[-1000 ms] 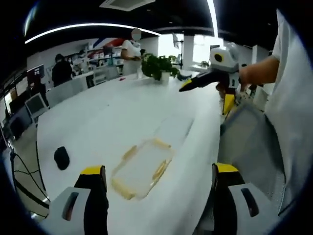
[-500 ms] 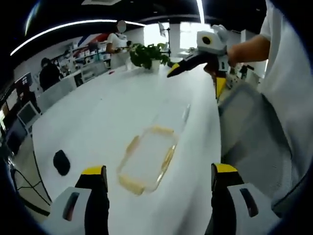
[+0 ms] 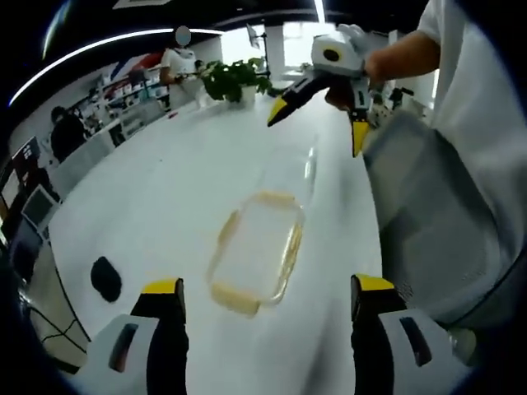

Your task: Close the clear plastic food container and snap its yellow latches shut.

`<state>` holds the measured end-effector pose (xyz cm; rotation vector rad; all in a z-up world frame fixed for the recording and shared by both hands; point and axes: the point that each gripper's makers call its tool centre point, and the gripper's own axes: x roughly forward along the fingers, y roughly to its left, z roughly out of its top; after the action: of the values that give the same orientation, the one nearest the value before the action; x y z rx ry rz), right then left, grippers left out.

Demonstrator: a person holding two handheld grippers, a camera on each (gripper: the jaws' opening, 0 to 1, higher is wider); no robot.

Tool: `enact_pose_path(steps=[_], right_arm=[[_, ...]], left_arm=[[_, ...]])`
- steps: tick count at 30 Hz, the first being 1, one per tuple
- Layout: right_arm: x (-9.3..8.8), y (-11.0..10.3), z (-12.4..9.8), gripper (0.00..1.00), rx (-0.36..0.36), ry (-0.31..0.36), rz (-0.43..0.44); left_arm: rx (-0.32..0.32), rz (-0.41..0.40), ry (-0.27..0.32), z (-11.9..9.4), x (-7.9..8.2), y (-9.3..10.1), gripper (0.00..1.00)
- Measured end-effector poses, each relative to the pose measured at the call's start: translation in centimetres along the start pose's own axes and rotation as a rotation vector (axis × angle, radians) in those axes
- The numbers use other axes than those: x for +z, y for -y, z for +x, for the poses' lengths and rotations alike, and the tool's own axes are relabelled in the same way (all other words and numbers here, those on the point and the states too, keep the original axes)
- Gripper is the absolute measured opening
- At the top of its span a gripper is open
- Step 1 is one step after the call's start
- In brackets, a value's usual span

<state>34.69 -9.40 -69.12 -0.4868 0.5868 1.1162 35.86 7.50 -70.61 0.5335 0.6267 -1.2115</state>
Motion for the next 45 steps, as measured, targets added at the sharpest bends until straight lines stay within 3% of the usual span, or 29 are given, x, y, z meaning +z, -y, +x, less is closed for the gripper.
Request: enact_pose_path(steps=[6, 9, 17, 21, 30, 34, 40, 45], right_arm=[[-0.6, -0.1, 0.8, 0.80, 0.017, -0.031, -0.038], [-0.5, -0.3, 1.0, 0.76, 0.043, -0.015, -0.028], [-2.0, 0.3, 1.9, 0.76, 0.038, -0.069, -0.058], [-2.6, 0.4, 2.2, 0.71, 0.052, -0.088, -0.065], [-3.1, 1.2, 3.2, 0.68, 0.065, -0.130, -0.100], [-3.1, 1.8, 3.6, 0.67, 0.073, -0.138, -0.097], [-3.5, 2.3, 4.3, 0.67, 0.087, -0.160, -0.101], [-4.0, 2.5, 4.8, 0.65, 0.105, -0.183, -0.124]], left_arm=[[-0.025, 0.044, -0.039, 0.4, -0.8, -0.4, 0.78], [-0.032, 0.049, -0.036, 0.6, -0.8, -0.7, 0.76], [-0.073, 0.080, -0.062, 1.5, -1.5, -0.8, 0.74], [-0.100, 0.075, -0.076, 2.1, -2.0, -1.0, 0.72], [-0.112, 0.100, -0.101, 2.8, -2.7, -1.9, 0.70], [-0.123, 0.112, -0.111, 3.2, -3.0, -2.1, 0.73], [-0.147, 0.129, -0.142, 3.8, -3.9, -2.6, 0.68], [-0.152, 0.135, -0.142, 4.3, -3.6, -3.2, 0.68]])
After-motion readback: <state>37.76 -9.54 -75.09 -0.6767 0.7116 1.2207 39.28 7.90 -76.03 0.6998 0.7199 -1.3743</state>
